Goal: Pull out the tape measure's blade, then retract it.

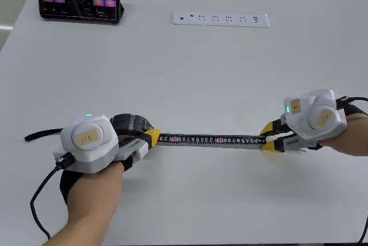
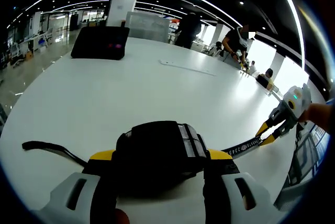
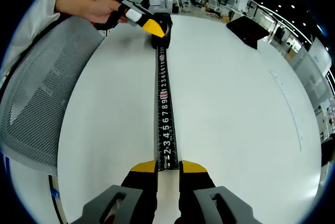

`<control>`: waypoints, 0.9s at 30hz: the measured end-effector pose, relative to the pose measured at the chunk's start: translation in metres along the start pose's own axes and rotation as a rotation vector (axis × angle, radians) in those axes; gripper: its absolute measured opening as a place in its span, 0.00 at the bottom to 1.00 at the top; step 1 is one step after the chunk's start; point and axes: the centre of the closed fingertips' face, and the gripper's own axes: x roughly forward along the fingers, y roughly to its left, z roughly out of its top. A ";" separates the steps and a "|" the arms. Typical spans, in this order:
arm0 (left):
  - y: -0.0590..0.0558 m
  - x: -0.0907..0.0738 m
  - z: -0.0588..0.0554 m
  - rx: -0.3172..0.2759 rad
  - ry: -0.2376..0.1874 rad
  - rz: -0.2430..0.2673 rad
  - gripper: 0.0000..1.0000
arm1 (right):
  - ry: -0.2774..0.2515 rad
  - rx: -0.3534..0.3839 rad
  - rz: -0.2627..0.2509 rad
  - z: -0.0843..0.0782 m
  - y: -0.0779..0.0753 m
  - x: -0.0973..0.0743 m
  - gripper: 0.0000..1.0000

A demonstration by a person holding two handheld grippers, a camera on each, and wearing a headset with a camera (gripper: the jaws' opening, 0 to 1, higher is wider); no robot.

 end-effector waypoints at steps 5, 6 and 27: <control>0.001 0.001 0.000 0.005 0.005 0.002 0.61 | 0.000 0.010 0.003 0.000 0.000 -0.001 0.11; 0.001 0.001 -0.001 0.006 0.006 0.002 0.61 | 0.000 0.012 0.003 0.000 0.000 -0.001 0.11; 0.002 0.001 -0.002 -0.004 0.027 -0.002 0.60 | -0.027 0.014 0.010 0.016 -0.001 0.005 0.11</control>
